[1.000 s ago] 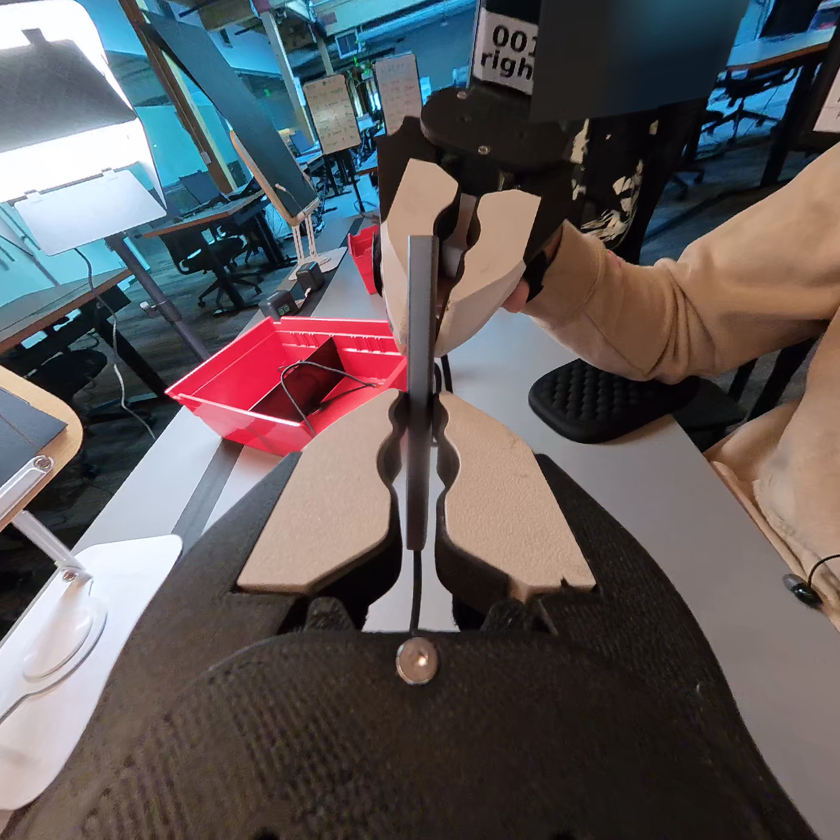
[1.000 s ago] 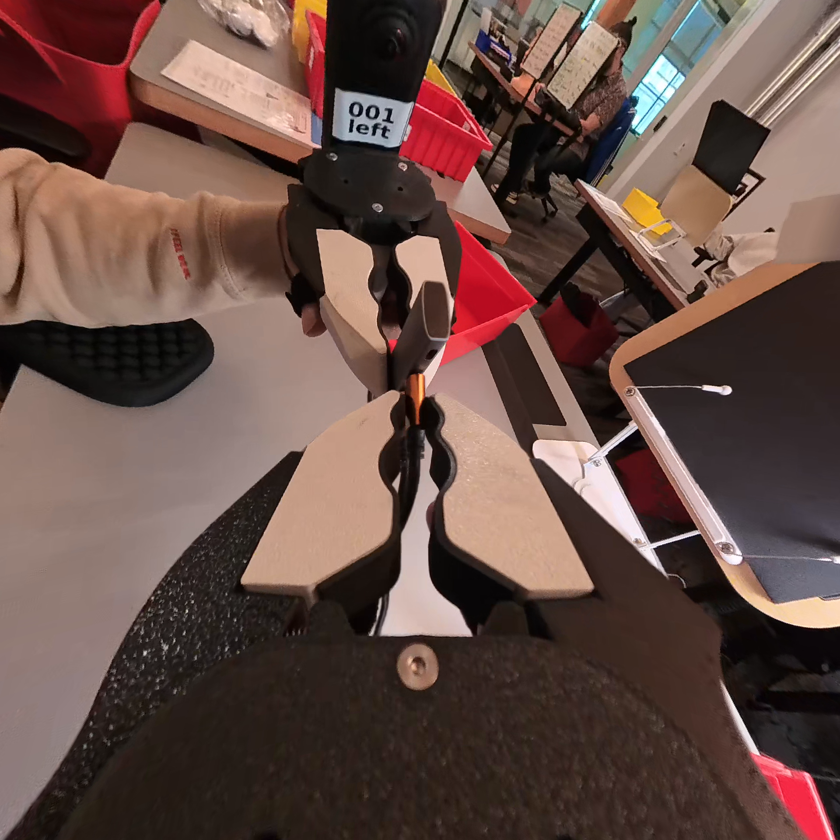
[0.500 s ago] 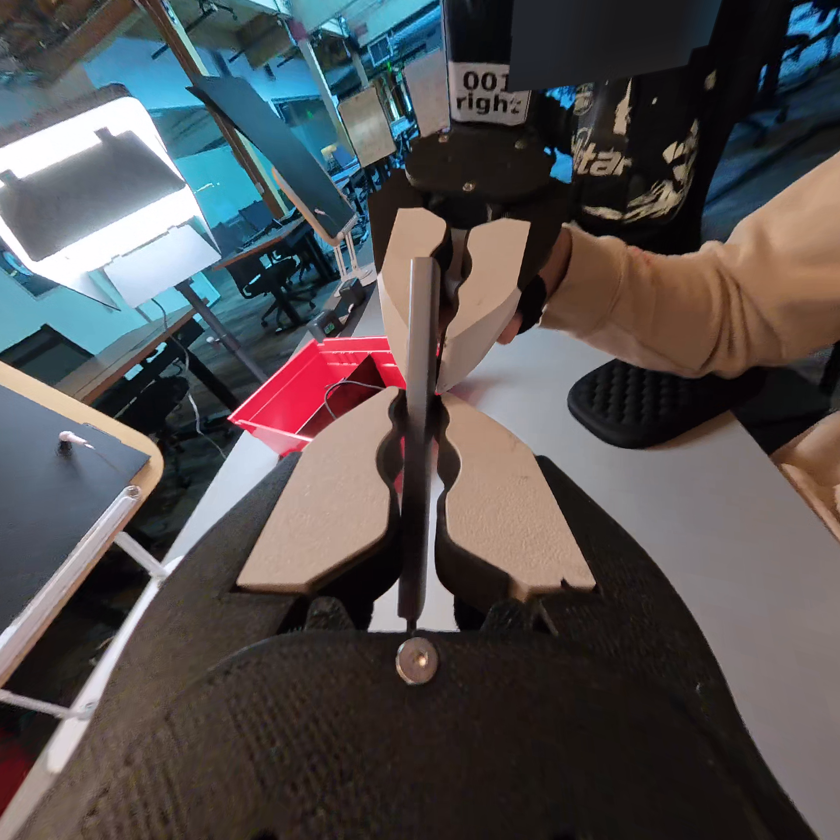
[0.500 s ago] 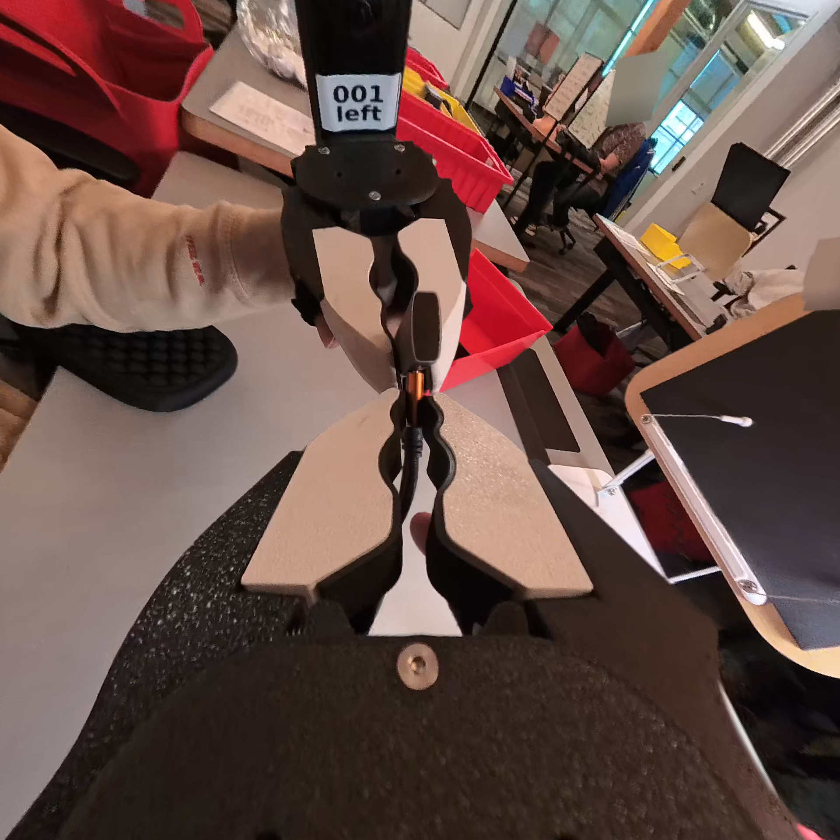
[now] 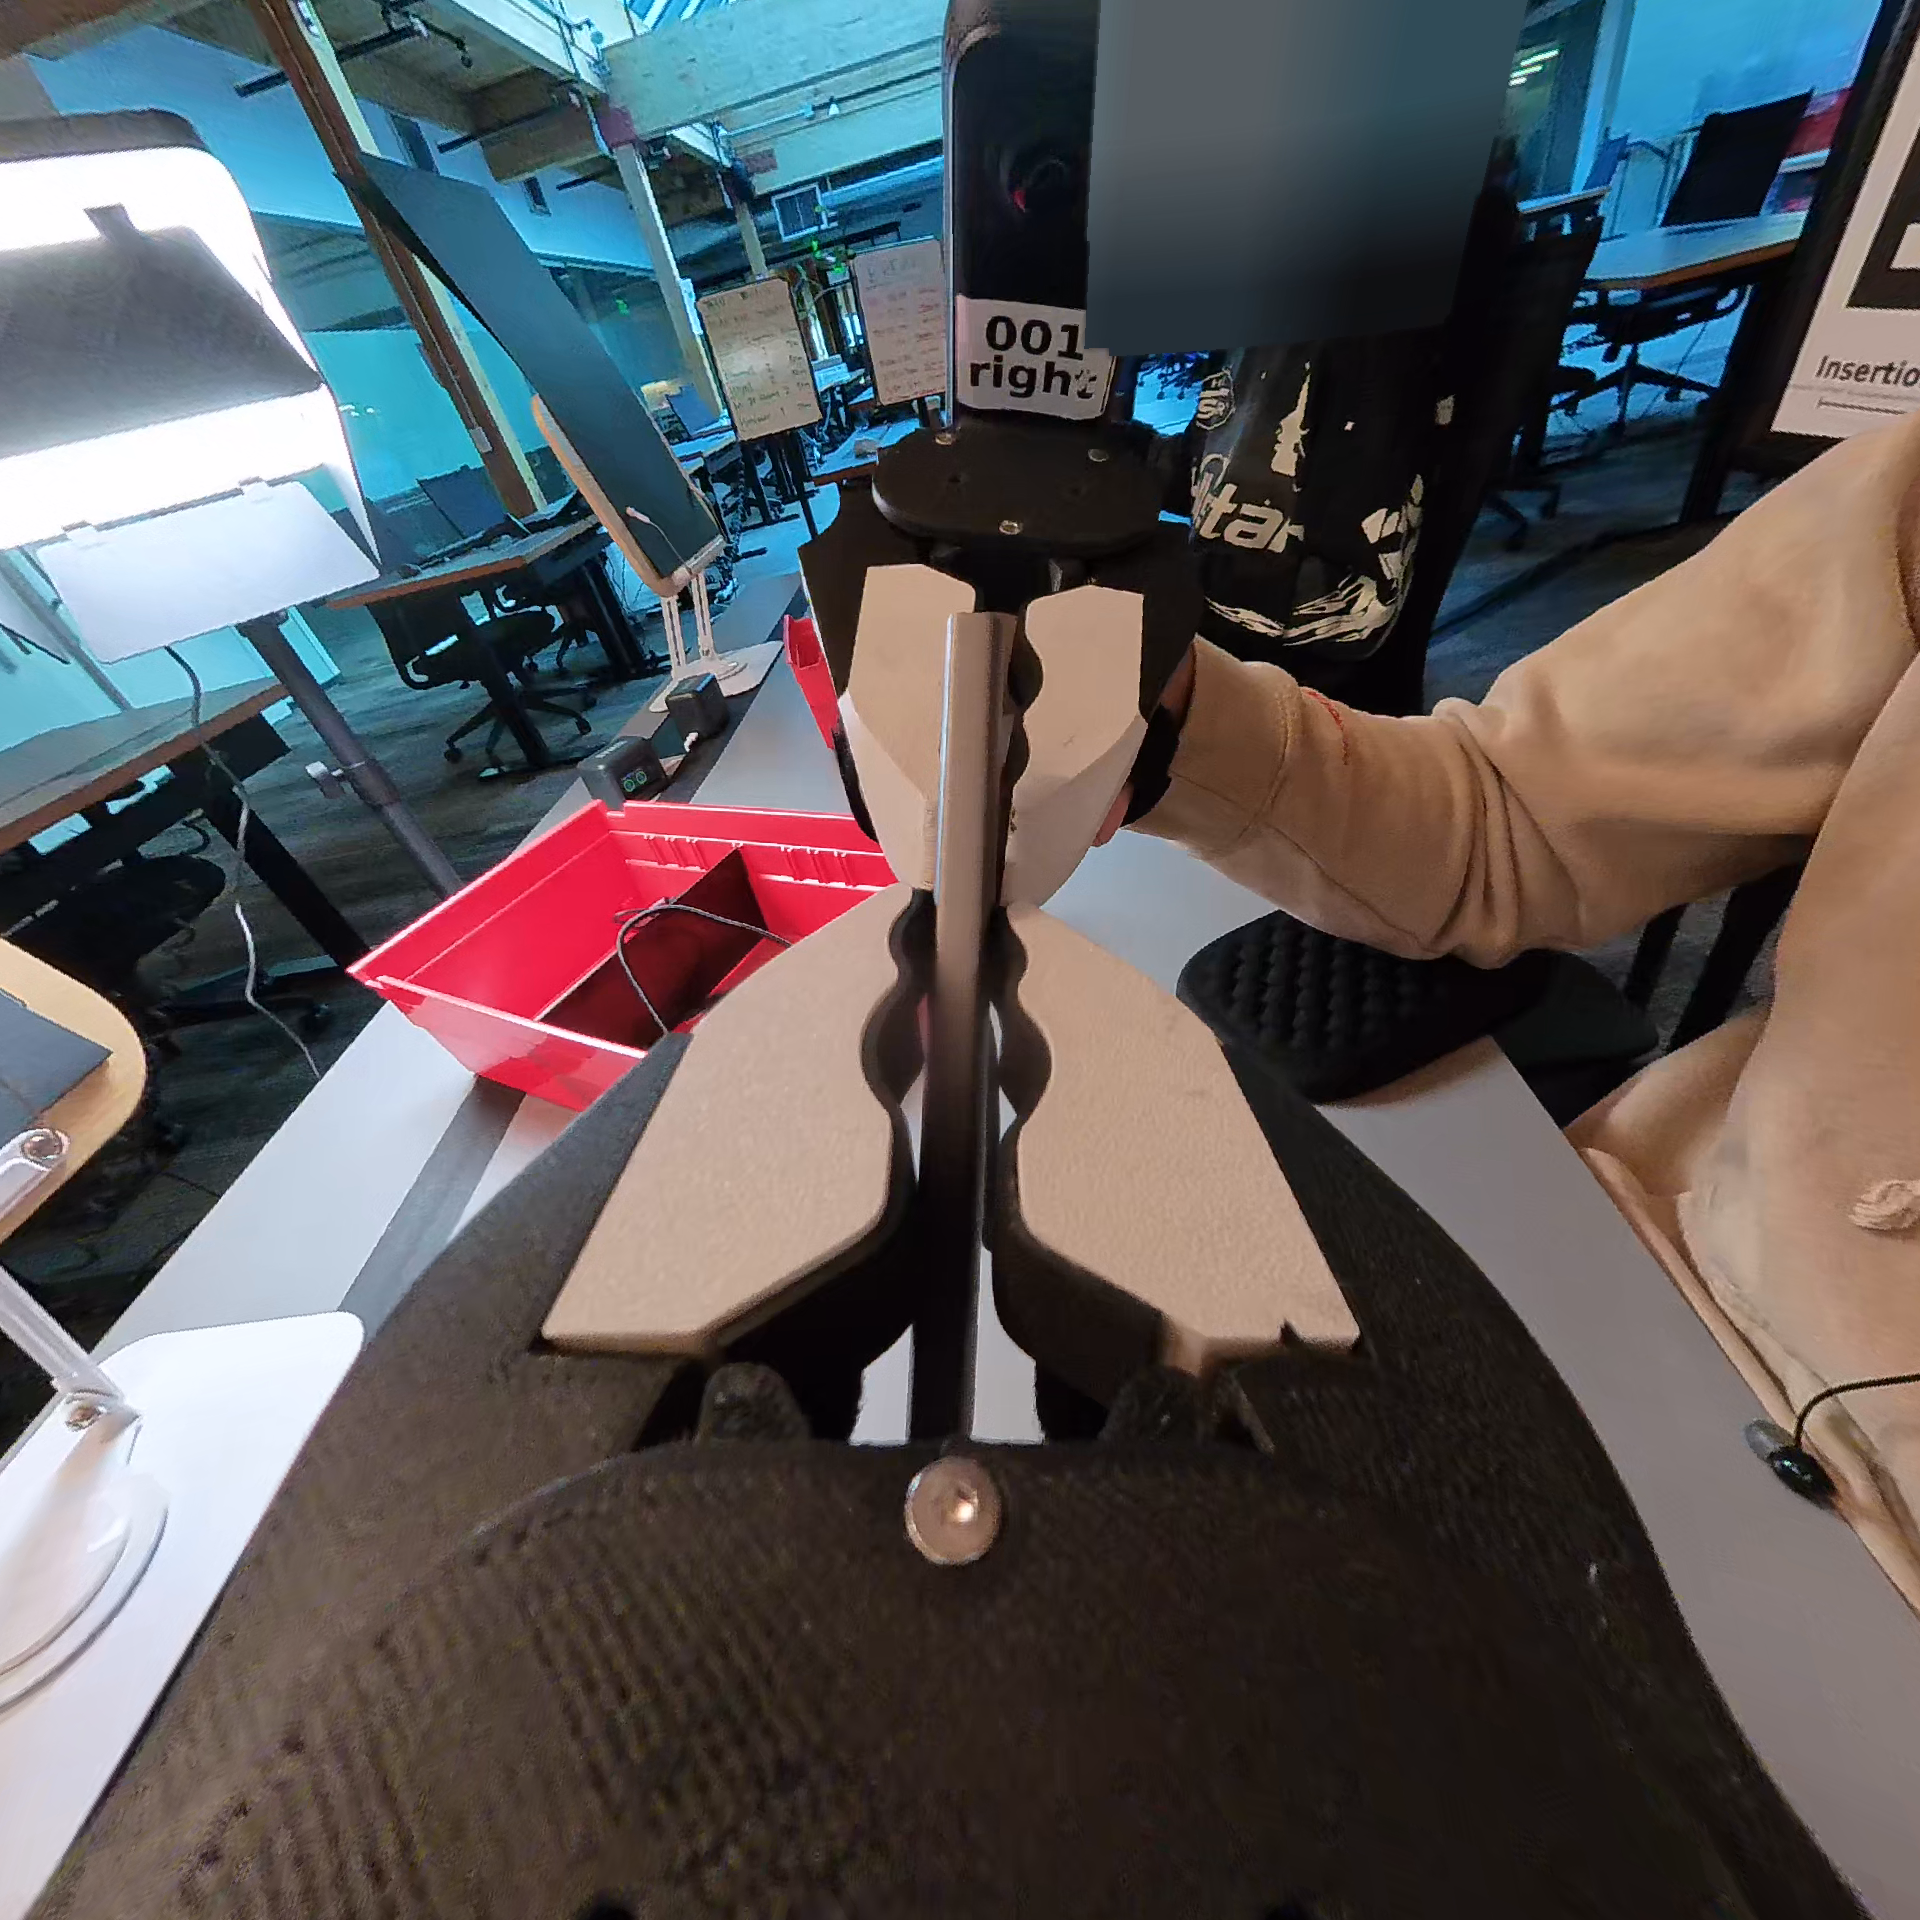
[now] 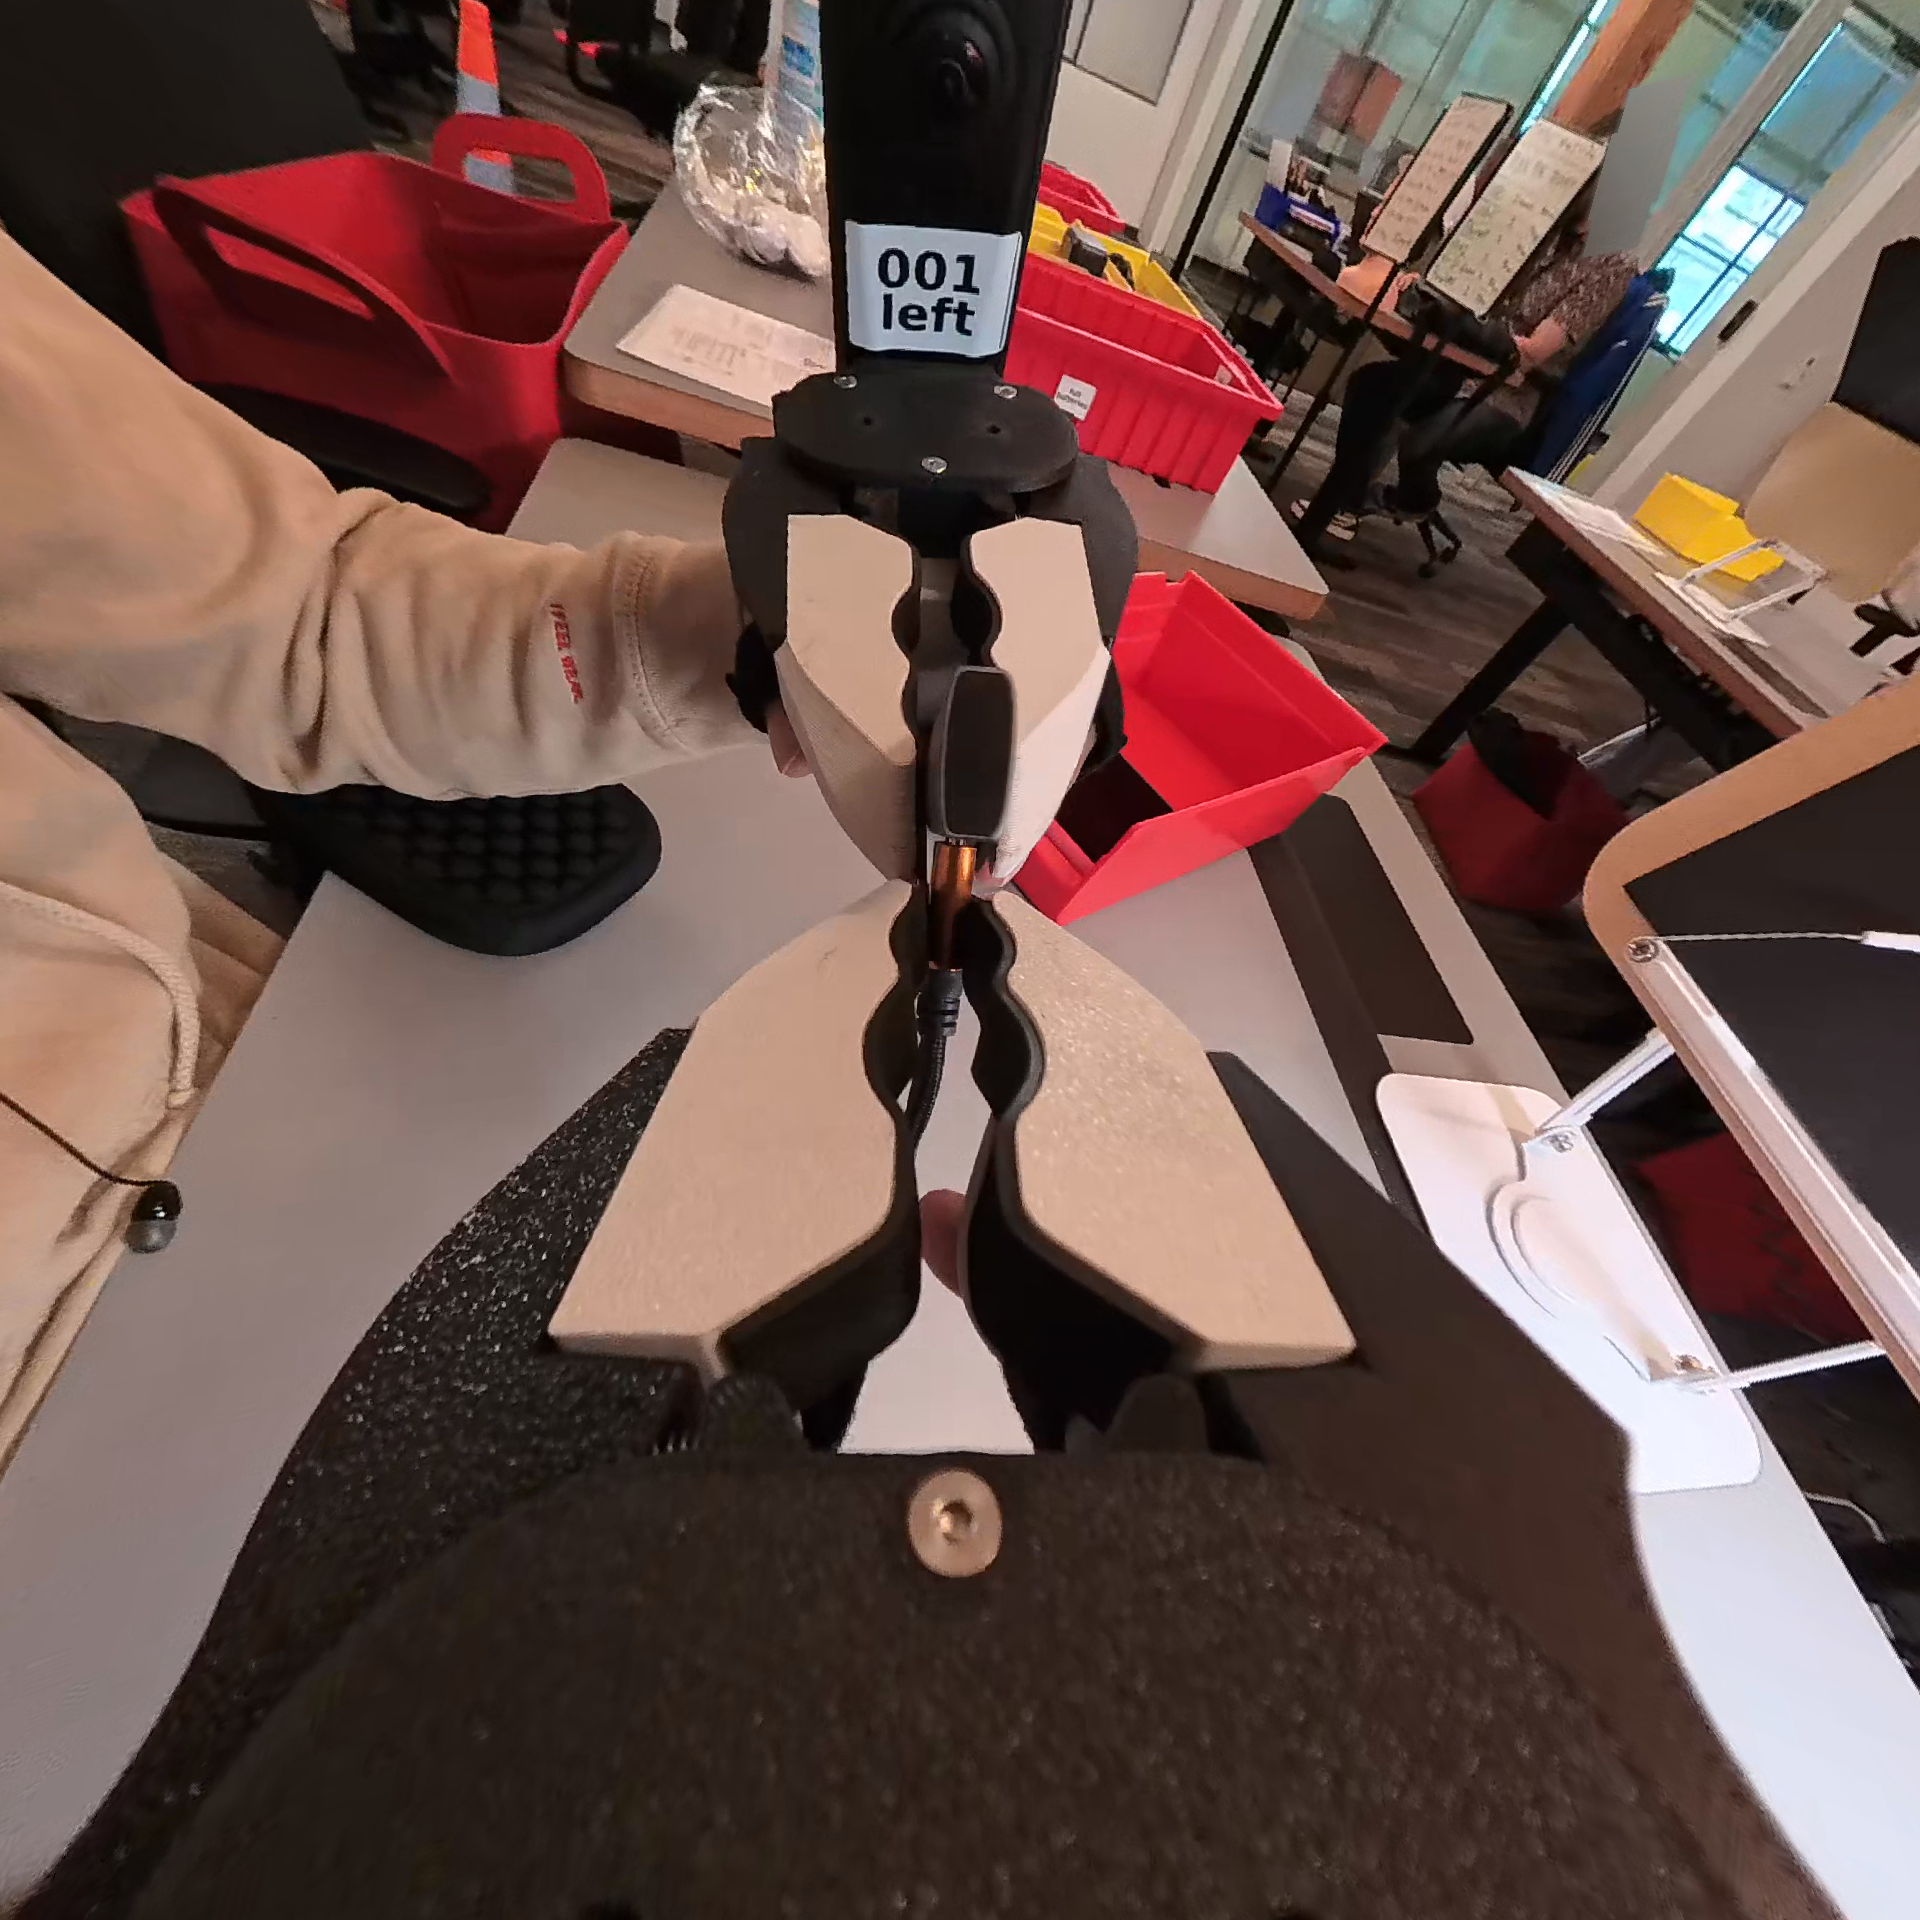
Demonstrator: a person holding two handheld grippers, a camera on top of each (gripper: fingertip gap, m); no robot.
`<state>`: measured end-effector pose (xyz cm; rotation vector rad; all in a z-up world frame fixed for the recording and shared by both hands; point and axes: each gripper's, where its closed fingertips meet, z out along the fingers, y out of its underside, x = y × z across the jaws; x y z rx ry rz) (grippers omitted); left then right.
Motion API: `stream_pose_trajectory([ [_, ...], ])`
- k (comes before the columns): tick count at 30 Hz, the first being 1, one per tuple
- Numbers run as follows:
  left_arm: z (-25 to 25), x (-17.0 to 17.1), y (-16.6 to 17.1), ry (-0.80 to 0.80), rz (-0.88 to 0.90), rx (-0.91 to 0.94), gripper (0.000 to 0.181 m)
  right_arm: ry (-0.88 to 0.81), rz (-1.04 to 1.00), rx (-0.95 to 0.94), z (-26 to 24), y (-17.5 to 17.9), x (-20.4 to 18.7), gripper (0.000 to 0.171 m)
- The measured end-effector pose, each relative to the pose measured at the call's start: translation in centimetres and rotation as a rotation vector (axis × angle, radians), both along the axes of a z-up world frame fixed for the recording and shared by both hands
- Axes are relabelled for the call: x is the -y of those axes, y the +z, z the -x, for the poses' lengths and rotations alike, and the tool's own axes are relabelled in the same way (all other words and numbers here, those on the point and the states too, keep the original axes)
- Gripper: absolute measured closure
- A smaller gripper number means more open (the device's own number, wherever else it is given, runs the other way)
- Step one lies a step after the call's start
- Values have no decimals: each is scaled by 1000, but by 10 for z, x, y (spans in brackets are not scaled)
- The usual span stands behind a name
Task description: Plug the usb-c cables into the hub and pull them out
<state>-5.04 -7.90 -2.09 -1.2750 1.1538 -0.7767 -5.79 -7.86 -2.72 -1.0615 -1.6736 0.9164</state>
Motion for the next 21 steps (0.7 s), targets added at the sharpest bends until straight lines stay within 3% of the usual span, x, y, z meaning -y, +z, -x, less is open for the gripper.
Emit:
stream_pose_trajectory([
  [21,-5,-6,1,23,79,28,172,72,58,-40,-5,-4,-7,163],
])
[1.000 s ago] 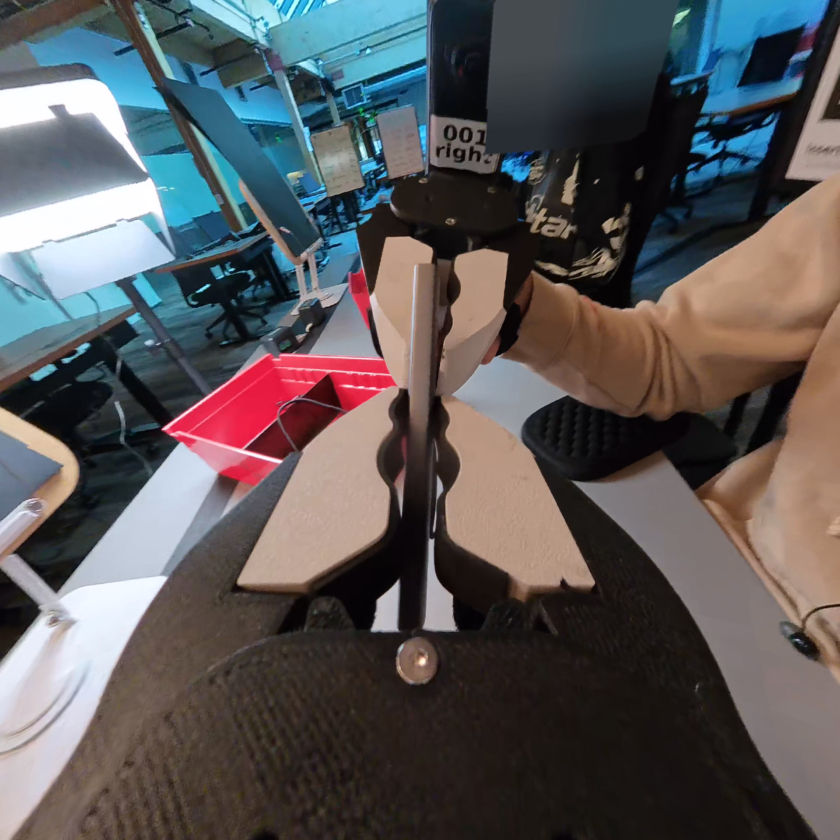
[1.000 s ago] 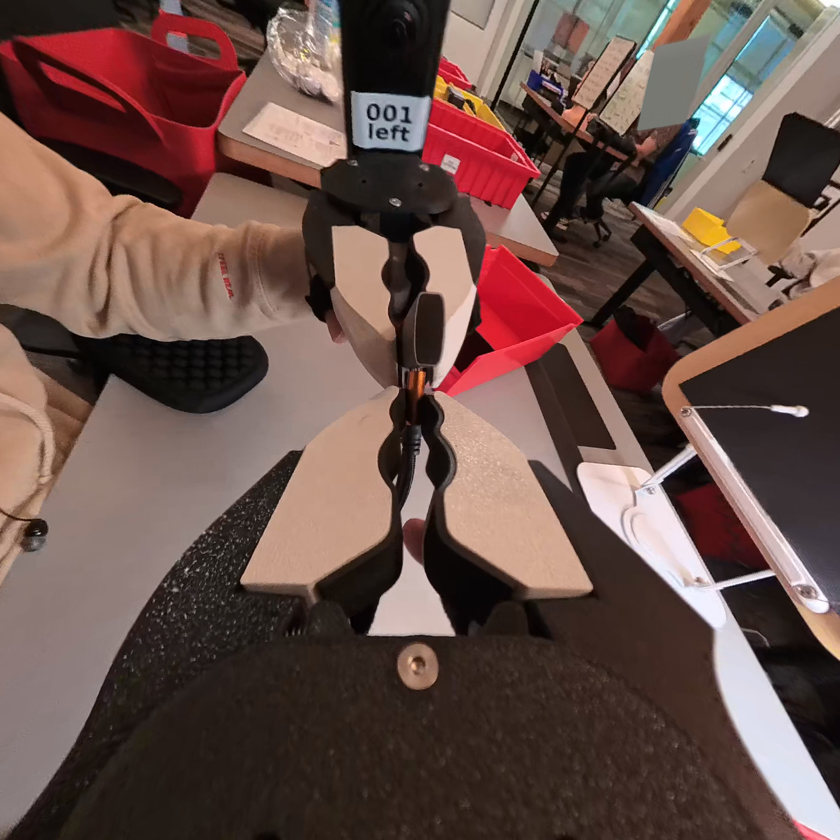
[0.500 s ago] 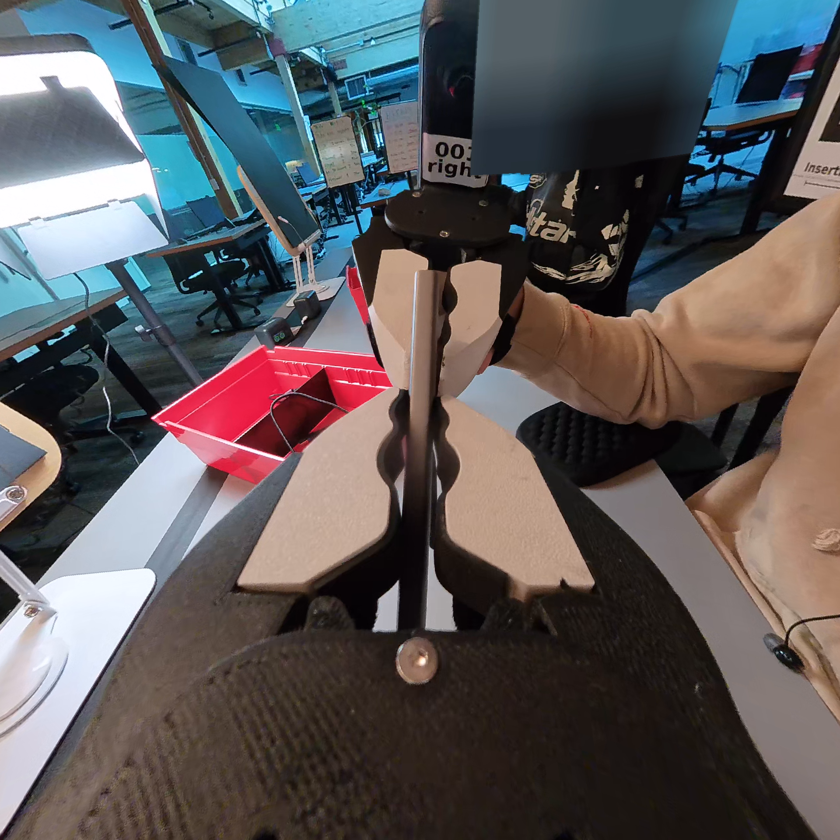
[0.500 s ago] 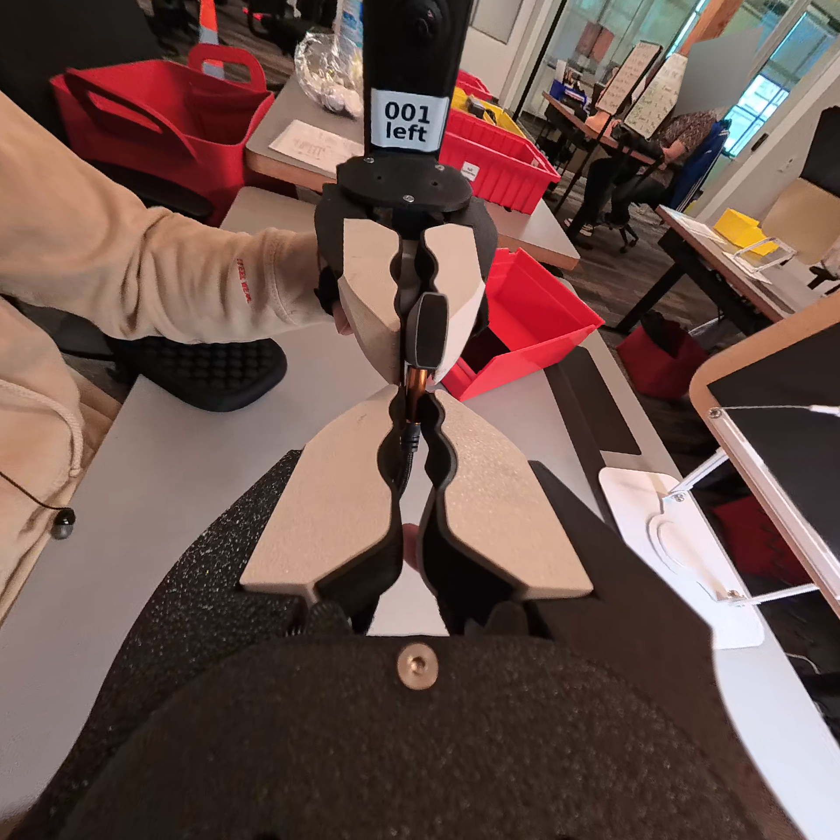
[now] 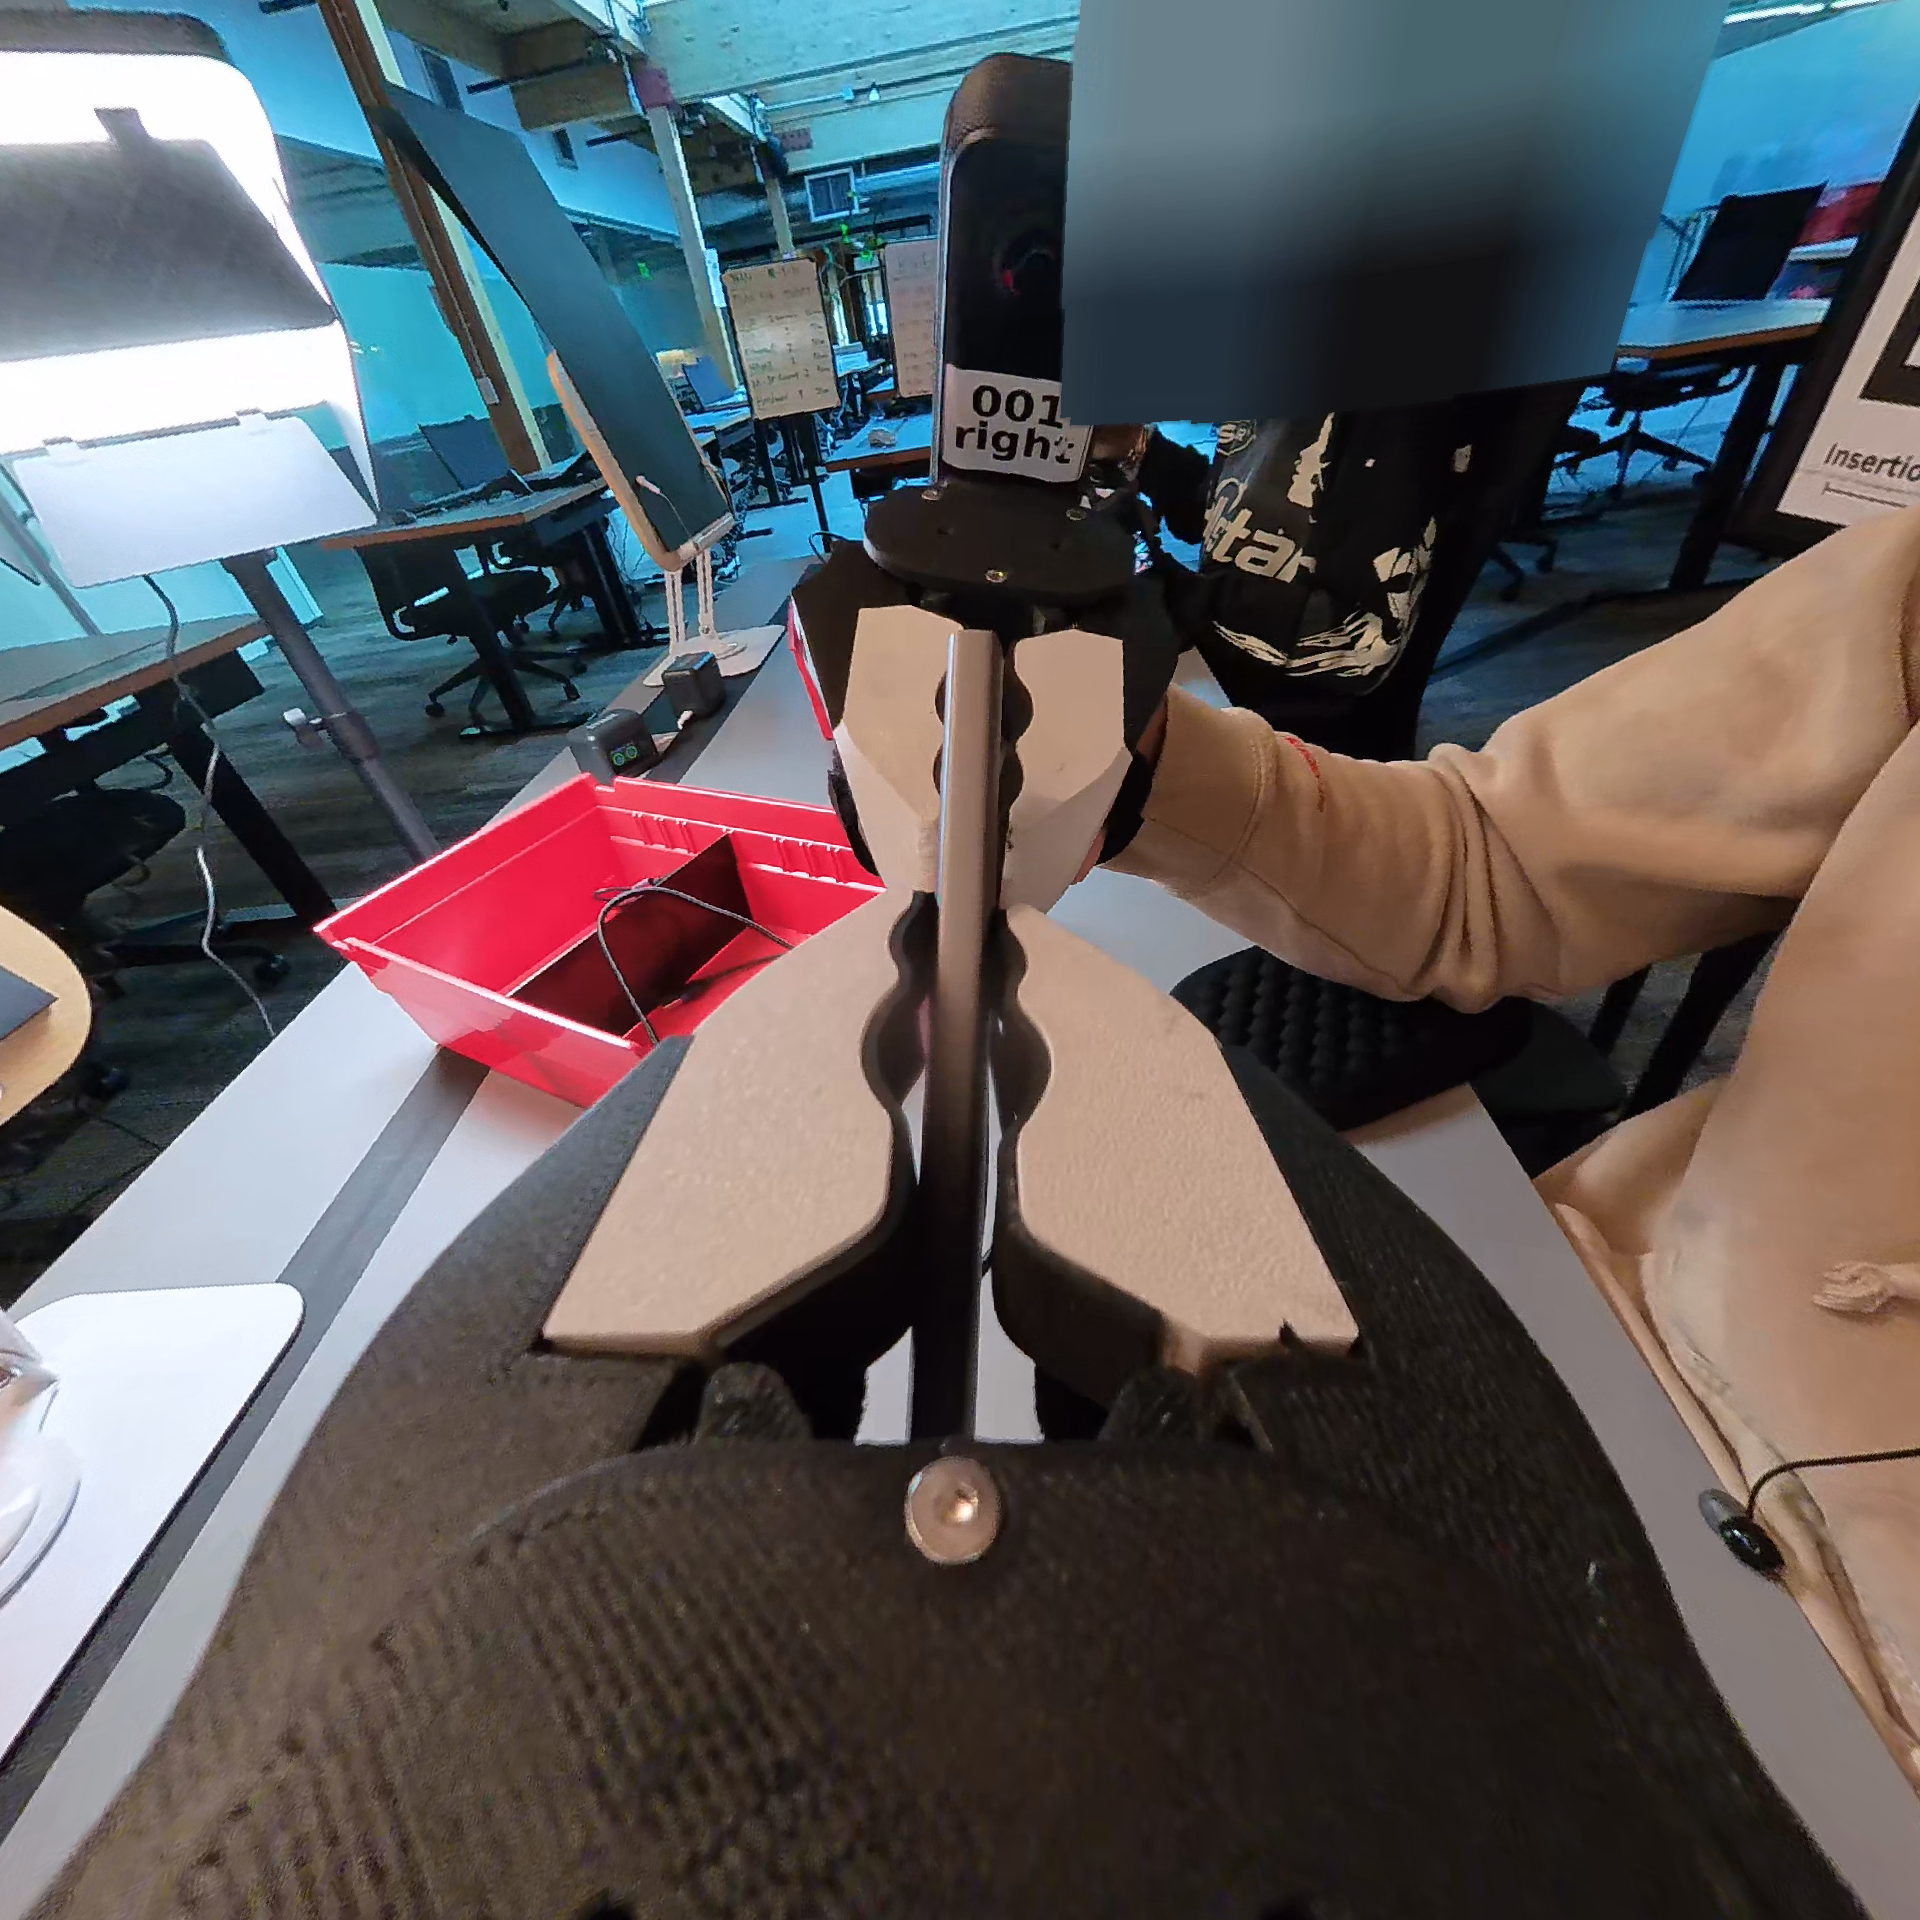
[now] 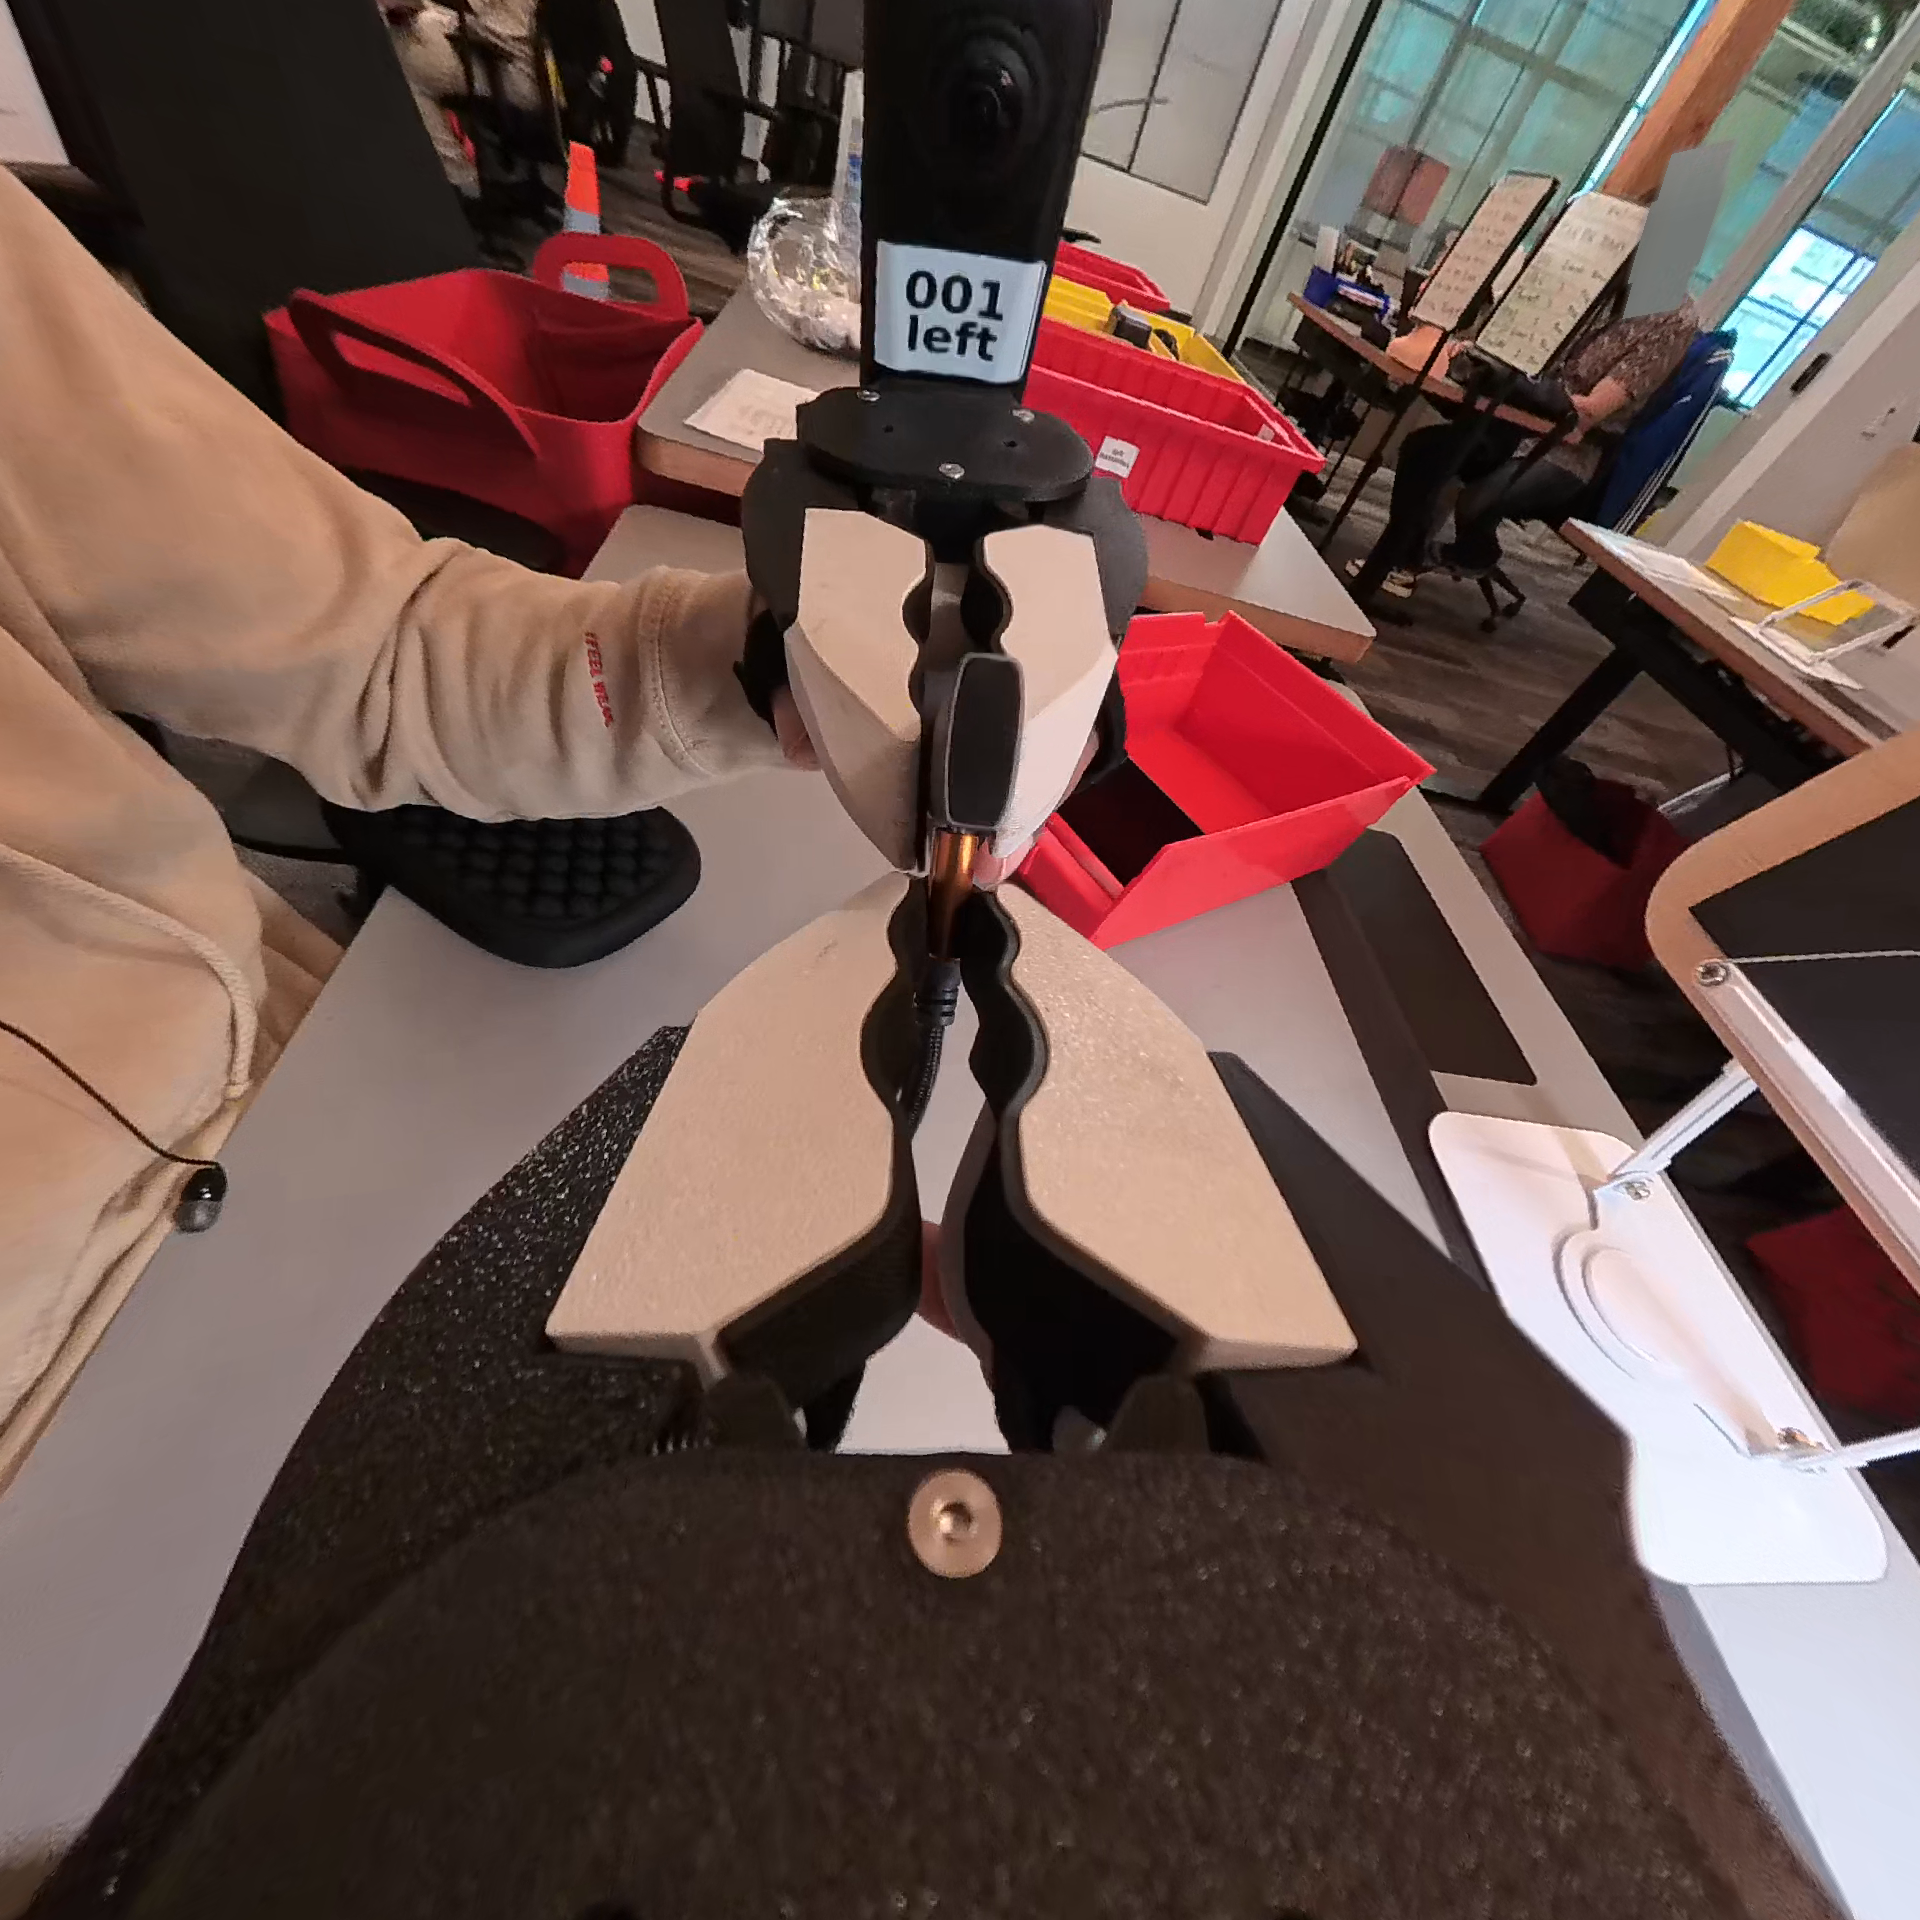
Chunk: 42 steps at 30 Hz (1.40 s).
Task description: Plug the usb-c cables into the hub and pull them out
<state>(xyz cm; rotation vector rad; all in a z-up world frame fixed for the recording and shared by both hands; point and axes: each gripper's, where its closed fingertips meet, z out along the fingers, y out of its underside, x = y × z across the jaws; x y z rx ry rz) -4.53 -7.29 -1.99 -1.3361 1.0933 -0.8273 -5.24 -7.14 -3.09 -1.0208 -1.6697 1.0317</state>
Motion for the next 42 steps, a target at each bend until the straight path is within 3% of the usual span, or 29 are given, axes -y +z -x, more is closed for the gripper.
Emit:
stream_pose_trajectory([
  [7,8,-4,-4,53,-52,-60,171,-78,-61,-12,9,1,-4,163],
  [11,8,-3,-4,37,-48,-51,171,-98,-73,-12,13,4,-1,145],
  [16,12,0,-5,27,-62,-78,172,-101,-64,-26,12,7,0,163],
  [22,14,-1,-9,44,-86,-108,171,-116,-92,-2,14,3,-1,164],
  [24,14,0,-12,78,-114,-180,159,-140,-127,9,17,0,-2,165],
  [29,15,8,-16,106,-206,-342,169,-155,-231,65,19,-6,4,164],
  [36,20,12,-11,59,-161,-284,172,-31,-101,-15,26,-10,10,163],
  [42,23,12,2,63,-133,-204,172,-46,-59,-62,25,-7,3,160],
])
